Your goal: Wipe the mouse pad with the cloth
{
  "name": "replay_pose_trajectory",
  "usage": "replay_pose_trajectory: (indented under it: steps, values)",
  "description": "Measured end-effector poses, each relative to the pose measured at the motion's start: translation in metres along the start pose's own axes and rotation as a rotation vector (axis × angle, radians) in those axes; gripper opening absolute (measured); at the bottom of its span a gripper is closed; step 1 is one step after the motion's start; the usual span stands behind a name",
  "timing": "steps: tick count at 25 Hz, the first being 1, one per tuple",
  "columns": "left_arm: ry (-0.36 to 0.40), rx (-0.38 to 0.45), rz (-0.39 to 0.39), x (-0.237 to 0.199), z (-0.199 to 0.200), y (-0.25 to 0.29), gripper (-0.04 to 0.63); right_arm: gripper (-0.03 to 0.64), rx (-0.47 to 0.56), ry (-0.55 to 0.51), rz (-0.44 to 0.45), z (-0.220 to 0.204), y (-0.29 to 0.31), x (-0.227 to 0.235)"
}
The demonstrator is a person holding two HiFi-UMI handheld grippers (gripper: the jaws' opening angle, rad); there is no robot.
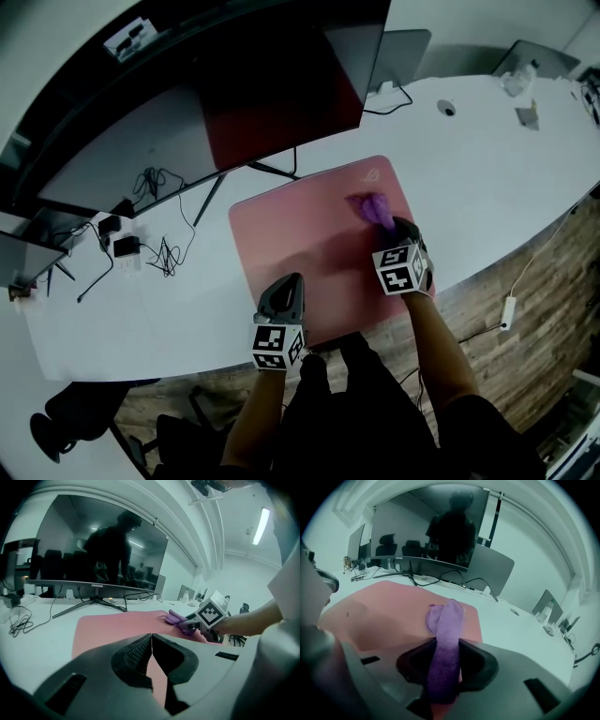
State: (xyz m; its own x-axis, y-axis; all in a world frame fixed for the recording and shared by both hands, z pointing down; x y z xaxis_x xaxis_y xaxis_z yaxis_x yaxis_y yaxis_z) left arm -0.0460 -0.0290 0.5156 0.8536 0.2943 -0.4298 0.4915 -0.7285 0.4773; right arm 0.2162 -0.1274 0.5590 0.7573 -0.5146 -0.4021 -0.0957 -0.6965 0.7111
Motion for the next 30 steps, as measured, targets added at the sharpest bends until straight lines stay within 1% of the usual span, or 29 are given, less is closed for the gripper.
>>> replay_pose_trajectory:
  steps: [5,9,11,13,15,17,19,23,27,30]
  values:
    - [0.023,0.007,-0.022,0.008,0.004,0.006,0.023,0.124,0.002,0.059,0.000,-0.011,0.001,0.020]
    - [0.044,0.014,-0.029,0.010,0.007,0.004,0.023,0.123,-0.023,0.046,-0.033,-0.016,0.002,0.026]
    - [0.044,0.019,-0.031,0.010,0.009,0.000,0.021,0.120,-0.042,0.062,-0.050,-0.019,0.000,0.030]
    - [0.038,0.027,-0.034,0.009,0.009,-0.004,0.023,0.114,-0.020,0.112,-0.055,-0.018,-0.008,0.033]
    - [0.036,0.034,-0.038,0.006,0.009,-0.009,0.023,0.114,0.030,0.100,-0.073,-0.010,-0.022,0.030]
    - [0.048,0.039,-0.034,0.002,0.011,-0.015,0.023,0.112,0.080,0.081,-0.084,0.001,-0.036,0.022]
    - [0.052,0.045,-0.029,-0.003,0.012,-0.022,0.023,0.112,0.120,0.114,-0.075,0.010,-0.050,0.011]
    - [0.030,0.051,-0.005,-0.020,0.011,-0.040,0.023,0.112,0.176,0.171,-0.053,0.034,-0.076,-0.016]
    - [0.012,0.062,0.021,-0.036,0.010,-0.063,0.021,0.112,0.208,0.165,0.018,0.056,-0.090,-0.059]
    - [0.004,0.074,0.048,-0.047,0.009,-0.081,0.021,0.112,0.235,0.136,0.111,0.072,-0.100,-0.103]
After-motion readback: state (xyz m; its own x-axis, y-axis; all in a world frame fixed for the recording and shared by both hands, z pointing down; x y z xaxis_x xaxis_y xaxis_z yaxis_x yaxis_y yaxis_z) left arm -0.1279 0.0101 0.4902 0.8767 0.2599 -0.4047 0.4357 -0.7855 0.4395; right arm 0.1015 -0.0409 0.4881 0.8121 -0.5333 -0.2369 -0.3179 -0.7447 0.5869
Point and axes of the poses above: the fingertips, and each gripper's own axes: y forward along the fingers, x to its right, z out of its top, the point moved 8 cm from there along -y, backward along the fingers, and after that the axes turned 15 degrees about -y, right-handed, at the moved point
